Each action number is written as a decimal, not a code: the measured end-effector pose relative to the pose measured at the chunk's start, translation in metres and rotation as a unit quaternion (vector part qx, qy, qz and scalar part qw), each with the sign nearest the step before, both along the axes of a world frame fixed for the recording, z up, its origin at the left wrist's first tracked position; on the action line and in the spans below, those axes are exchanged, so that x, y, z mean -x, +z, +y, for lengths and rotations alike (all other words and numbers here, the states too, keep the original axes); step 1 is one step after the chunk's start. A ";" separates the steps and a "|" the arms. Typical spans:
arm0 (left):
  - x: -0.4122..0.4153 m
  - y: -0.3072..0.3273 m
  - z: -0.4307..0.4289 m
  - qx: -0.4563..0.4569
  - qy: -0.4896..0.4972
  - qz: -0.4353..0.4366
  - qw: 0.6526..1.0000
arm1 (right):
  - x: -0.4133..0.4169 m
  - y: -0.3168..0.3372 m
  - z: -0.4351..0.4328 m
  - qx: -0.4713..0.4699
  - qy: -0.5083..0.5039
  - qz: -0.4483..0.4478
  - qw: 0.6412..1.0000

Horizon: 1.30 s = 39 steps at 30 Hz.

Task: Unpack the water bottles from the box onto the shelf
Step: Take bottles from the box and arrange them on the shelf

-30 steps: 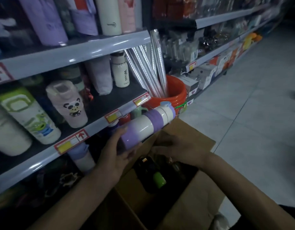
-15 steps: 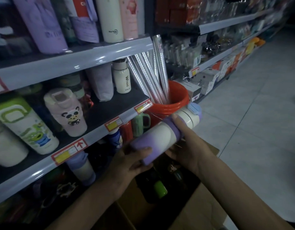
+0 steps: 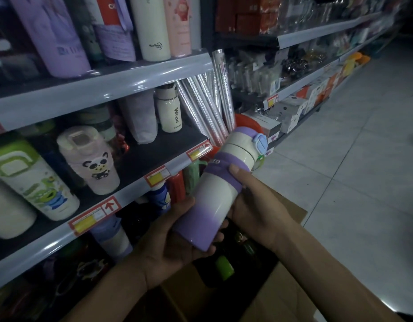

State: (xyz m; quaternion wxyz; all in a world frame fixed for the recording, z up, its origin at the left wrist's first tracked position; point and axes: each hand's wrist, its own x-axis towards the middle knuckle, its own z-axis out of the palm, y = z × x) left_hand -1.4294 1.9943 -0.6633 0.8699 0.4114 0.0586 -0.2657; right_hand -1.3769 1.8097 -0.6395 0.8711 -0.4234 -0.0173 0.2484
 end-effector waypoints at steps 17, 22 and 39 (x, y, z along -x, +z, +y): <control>0.005 -0.015 0.012 -0.230 0.253 -0.151 0.927 | 0.006 0.010 0.015 0.031 0.000 -0.042 0.999; 0.017 0.005 0.013 0.027 0.217 -0.045 0.975 | 0.010 0.008 0.025 0.043 0.018 -0.039 0.998; 0.016 -0.001 0.060 -0.339 0.278 -0.185 0.880 | 0.018 -0.004 0.054 0.109 0.012 -0.097 0.989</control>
